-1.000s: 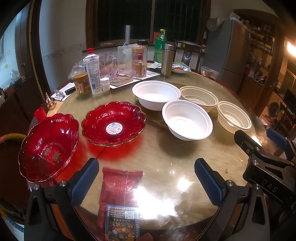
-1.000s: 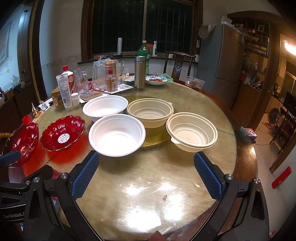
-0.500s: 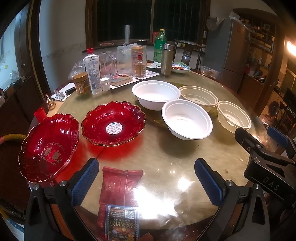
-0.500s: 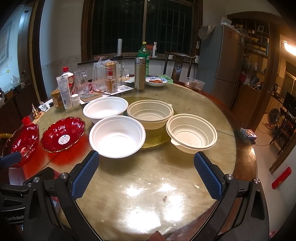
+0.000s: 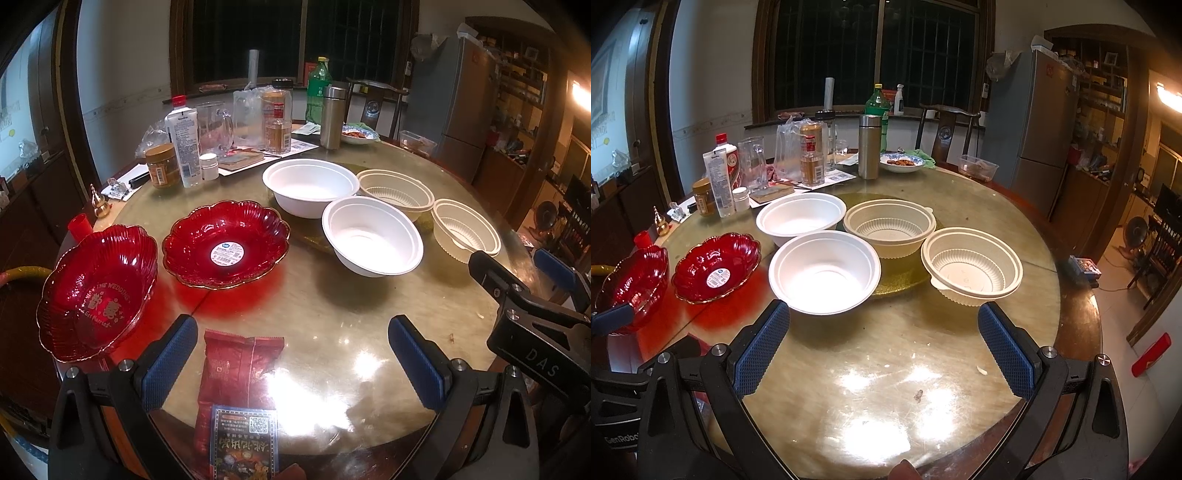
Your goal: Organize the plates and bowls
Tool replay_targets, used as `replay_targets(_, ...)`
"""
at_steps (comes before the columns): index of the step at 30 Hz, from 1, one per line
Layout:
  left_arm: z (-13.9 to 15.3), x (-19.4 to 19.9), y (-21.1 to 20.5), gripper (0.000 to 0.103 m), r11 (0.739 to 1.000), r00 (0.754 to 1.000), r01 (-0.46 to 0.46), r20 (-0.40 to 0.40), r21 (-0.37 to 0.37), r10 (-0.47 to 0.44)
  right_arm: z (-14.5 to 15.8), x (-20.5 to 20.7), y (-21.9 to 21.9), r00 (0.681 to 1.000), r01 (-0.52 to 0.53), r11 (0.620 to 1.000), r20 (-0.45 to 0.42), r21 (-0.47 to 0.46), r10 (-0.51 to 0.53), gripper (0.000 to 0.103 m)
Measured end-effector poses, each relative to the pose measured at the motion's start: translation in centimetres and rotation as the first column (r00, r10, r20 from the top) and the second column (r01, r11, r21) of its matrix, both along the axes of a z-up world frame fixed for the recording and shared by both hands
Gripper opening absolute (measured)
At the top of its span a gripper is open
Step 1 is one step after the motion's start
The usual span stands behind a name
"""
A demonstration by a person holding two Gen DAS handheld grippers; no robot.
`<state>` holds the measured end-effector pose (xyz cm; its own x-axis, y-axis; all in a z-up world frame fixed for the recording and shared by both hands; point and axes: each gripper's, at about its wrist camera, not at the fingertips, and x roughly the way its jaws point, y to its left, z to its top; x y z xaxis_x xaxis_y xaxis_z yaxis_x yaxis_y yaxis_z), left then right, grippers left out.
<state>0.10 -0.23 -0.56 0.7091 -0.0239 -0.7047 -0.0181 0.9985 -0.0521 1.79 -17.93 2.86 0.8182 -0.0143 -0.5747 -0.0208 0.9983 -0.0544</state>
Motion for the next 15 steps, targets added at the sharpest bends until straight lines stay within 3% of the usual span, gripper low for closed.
replay_targets(15,0.17,-0.15,-0.02,0.103,1.0,1.0,0.002,-0.003,0.0,-0.002,0.01,-0.12,-0.1,1.0,0.005,1.0,-0.001,-0.001,-0.005,0.103)
